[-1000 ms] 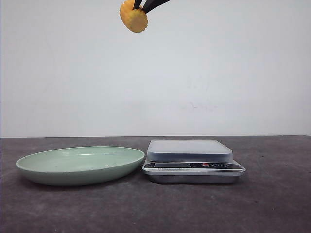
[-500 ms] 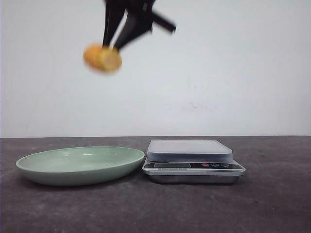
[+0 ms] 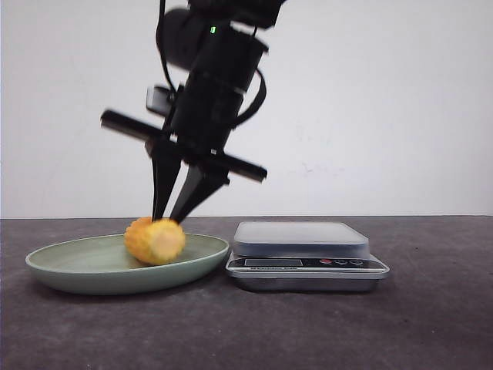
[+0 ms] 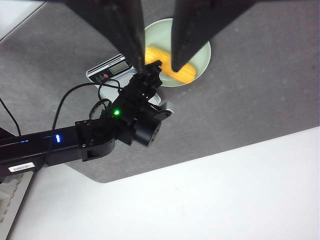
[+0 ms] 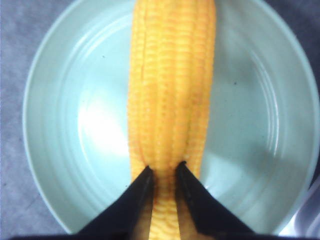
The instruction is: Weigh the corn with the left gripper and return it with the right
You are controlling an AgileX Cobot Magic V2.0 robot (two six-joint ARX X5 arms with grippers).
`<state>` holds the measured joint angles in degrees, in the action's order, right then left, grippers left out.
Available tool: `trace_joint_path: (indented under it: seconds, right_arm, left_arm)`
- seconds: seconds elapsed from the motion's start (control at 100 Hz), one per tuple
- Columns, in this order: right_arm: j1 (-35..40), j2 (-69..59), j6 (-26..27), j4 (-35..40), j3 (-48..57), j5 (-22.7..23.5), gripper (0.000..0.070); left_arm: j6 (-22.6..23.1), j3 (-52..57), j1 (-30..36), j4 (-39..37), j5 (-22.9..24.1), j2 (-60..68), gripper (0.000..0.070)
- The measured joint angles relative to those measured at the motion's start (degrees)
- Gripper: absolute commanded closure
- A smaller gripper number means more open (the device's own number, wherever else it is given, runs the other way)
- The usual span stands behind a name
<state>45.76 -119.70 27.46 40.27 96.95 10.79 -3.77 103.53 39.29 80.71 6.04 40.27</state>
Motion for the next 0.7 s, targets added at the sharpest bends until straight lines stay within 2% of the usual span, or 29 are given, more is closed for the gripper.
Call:
trace_joint_path:
  seconds: [0.05,0.12,0.2,0.35,0.44,0.52,0.64,0.7]
  right_arm:
    - [0.09,0.00,0.07,-0.26,0.00,-0.04,0.0596]
    - [0.22,0.09,0.09,-1.42,0.00,0.00,0.0395]
    - [0.37,0.09,0.26,-2.01,0.00,0.72,0.0250]
    - [0.11,0.09,0.44,-1.73,1.01,5.79,0.0238]
    - [-0.20,0.15,0.04,0.17,3.89,6.71,0.0238]
    - [-0.50,0.83,-1.70,2.34,7.28,6.23,0.0238]
    - [-0.94,3.74,-6.19,6.60,14.60,2.58,0.0244]
    - [-1.20,5.99,-9.25,9.11,19.45,0.07,0.0294]
  left_arm:
    - [0.00,-0.04,0.00,0.04,0.00,0.00,0.0643]
    - [0.00,-0.04,0.00,0.04,0.00,0.00,0.0643]
    - [0.00,-0.07,0.00,0.04,0.00,0.00,0.0643]
    - [-0.04,-0.09,0.00,0.07,0.00,0.00,0.0643]
    - [-0.04,-0.28,0.00,0.09,0.00,0.00,0.0643]
    - [-0.07,-0.72,0.00,0.15,0.02,0.00,0.0643]
    - [-0.09,-1.81,0.00,0.28,0.04,0.00,0.0644]
    - [-0.24,-2.58,0.00,0.31,0.20,0.00,0.0644]
